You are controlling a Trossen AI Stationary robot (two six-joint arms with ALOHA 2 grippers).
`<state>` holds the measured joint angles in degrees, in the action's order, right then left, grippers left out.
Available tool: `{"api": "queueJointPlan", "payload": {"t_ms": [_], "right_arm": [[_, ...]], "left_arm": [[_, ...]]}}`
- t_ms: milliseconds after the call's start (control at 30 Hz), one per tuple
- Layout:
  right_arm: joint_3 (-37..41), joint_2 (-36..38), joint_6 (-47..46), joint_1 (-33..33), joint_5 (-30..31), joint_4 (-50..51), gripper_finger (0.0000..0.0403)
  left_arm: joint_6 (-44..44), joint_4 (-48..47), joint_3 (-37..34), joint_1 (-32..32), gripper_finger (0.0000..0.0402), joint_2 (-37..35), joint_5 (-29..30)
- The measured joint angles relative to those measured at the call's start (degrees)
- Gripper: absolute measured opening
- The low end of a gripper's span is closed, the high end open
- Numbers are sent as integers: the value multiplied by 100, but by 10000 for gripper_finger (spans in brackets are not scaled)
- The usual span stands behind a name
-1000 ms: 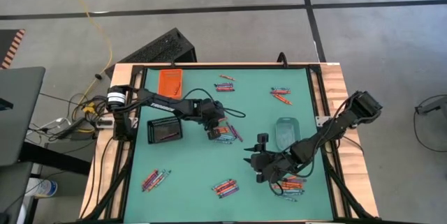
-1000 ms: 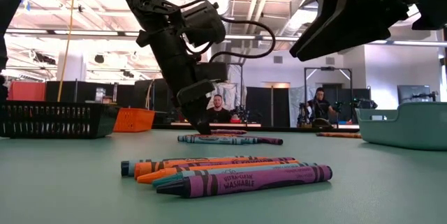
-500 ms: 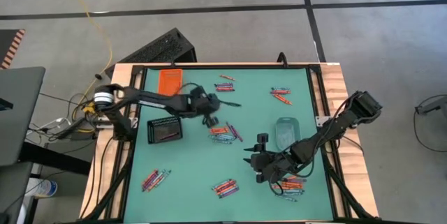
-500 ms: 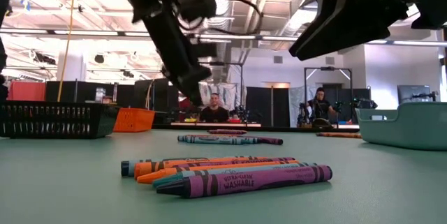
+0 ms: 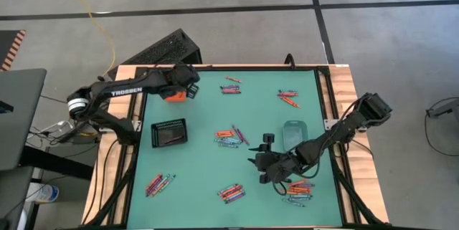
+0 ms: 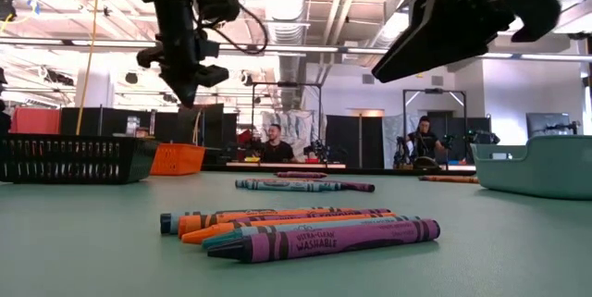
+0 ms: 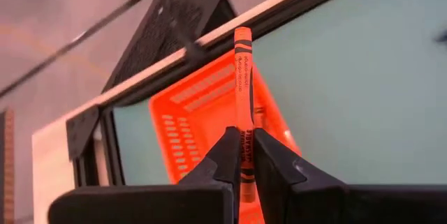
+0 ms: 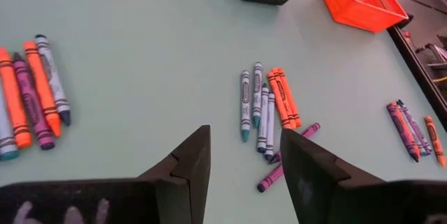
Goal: Sort crayons
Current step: Put the orange crayon into the orange bin
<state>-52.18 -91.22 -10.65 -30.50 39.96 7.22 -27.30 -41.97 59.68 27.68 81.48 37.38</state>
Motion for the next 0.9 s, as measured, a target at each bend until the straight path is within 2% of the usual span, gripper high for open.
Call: {"api": "queueJointPlan", "payload": {"t_ms": [233, 533, 667, 800, 900], "right_arm": [[0, 0, -110, 72, -247, 4, 168], [0, 0, -135, 72, -268, 127, 168], [2, 0, -144, 72, -268, 157, 168], [2, 0, -282, 72, -267, 154, 168], [2, 0, -672, 48, -271, 267, 168]], "left_arm": [[-360, -81, 0, 476, 46, 392, -259], [-54, -59, 0, 490, 74, 951, -201], [191, -82, 0, 481, 86, 898, 92], [567, -213, 0, 365, 94, 515, 13], [617, -443, 0, 49, 96, 172, -66]]}}
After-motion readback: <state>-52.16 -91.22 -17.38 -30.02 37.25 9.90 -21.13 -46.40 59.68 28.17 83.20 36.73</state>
